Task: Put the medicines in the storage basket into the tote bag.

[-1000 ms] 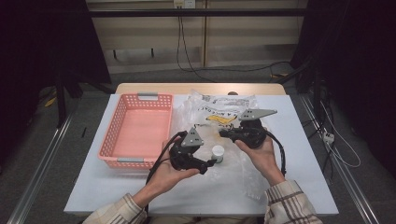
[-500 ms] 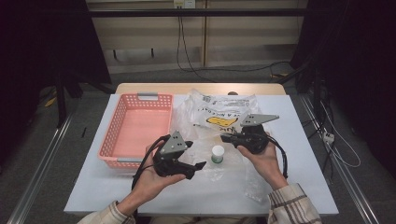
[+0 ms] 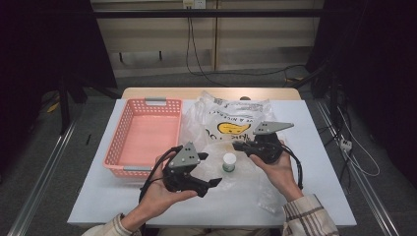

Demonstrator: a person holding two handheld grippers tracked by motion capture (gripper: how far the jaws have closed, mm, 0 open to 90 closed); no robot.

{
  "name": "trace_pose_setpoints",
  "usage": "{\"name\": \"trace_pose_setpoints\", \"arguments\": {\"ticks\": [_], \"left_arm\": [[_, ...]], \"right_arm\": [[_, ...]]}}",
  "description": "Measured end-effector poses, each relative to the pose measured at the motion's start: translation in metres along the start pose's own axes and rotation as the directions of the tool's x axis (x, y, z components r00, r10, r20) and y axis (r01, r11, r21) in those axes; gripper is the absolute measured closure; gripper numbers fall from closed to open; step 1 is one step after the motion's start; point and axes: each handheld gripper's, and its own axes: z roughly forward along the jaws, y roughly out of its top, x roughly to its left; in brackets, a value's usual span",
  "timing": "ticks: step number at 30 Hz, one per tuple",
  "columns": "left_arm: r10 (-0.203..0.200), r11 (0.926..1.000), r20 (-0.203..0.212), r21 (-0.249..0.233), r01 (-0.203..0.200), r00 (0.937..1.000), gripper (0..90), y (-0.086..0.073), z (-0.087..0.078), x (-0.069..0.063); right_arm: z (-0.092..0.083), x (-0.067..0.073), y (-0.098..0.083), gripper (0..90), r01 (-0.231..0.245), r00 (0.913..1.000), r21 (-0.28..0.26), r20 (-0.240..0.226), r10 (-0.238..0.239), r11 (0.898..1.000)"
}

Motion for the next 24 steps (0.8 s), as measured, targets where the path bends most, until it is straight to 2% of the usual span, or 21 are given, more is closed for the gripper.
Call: {"name": "trace_pose_setpoints", "arguments": {"ticks": [4,6,10,14,18,19,24], "left_arm": [[0.020,0.9996,0.008,0.017,-0.021,0.9998,18.7,-0.001,0.004,-0.005],[0.018,0.9996,-0.007,0.021,-0.018,0.9998,18.6,-0.002,0.002,-0.005],[-0.017,0.9997,-0.048,-0.016,0.016,0.9987,18.3,-0.005,-0.010,-0.006],[-0.012,0.9996,-0.047,-0.026,0.010,0.9988,17.9,-0.006,-0.020,-0.003],[-0.036,0.9994,-0.065,-0.001,0.036,0.9972,16.5,-0.012,-0.021,0.001],[-0.031,0.9995,-0.073,0.007,0.032,0.9968,16.4,-0.014,-0.022,0.002],[-0.053,0.9976,-0.119,0.038,0.058,0.9914,16.4,-0.029,-0.025,0.010]], "right_arm": [[0.001,-0.001,-0.001,90.0,-0.005,1.0000,0.001,0.002,0.005,1.000],[0.000,-0.001,-0.002,88.1,-0.007,1.0000,0.006,0.000,0.007,1.000],[-0.003,-0.001,-0.006,71.1,-0.021,0.9995,0.015,0.022,0.020,1.000],[-0.011,-0.001,-0.010,60.7,-0.032,0.9987,0.014,0.041,0.032,0.999],[-0.020,0.000,-0.017,51.9,-0.040,0.9974,0.012,0.061,0.039,0.999],[-0.022,0.000,-0.020,49.4,-0.041,0.9970,0.015,0.066,0.040,0.999],[-0.033,0.000,-0.032,32.4,-0.066,0.9938,0.024,0.092,0.063,0.998]]}}
